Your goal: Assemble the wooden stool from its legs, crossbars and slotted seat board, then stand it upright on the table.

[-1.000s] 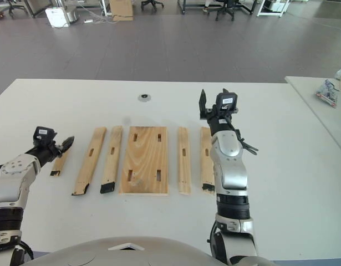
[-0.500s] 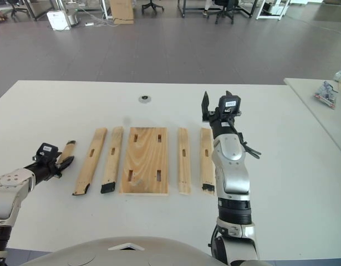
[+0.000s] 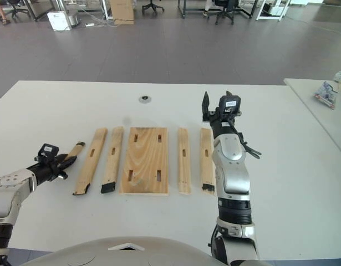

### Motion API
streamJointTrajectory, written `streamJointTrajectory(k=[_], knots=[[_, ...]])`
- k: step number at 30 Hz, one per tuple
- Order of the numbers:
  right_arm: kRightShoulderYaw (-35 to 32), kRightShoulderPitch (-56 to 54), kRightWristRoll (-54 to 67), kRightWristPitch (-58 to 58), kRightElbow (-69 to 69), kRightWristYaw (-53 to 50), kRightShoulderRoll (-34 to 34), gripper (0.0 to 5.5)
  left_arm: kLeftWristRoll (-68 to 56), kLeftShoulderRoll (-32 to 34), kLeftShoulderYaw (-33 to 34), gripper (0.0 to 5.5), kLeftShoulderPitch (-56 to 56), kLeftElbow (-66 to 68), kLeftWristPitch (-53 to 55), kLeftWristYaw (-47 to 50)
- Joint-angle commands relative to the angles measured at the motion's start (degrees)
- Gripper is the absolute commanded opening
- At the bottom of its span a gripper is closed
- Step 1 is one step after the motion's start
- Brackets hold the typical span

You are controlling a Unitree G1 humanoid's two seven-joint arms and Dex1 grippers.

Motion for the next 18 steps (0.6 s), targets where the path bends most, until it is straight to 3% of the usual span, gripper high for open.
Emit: streamJointTrajectory(k=[1,3,7,13,15,18], knots=[[-0.6,-4.7,3.5,4.4,-3.8,0.7,0.3,3.39,-38.6,-7.6,20.1,1.28,-22.6,-3.1,9.4,10.9],[-1.1,-7.6,6.1,7.0,-5.9,1.2,0.5,3.39,-60.3,-11.9,24.5,1.28,-30.8,-4.8,8.2,17.7],[-2.2,-13.2,11.5,11.1,-8.7,1.0,0.3,3.39,-84.9,-21.0,21.8,1.28,-34.1,-10.5,0.4,25.1],[-4.2,-19.1,25.1,20.3,-13.7,-1.8,3.5,3.39,-93.6,-39.3,22.4,1.28,-41.7,-23.5,-8.1,36.3],[-4.3,-20.5,27.3,23.1,-15.0,-2.4,2.9,3.39,-93.6,-39.2,22.4,1.28,-40.6,-24.4,-6.4,38.4],[-4.1,-22.9,31.5,26.7,-17.6,-2.8,2.8,3.39,-82.3,-26.0,14.9,1.28,-33.5,-22.2,1.7,36.1]])
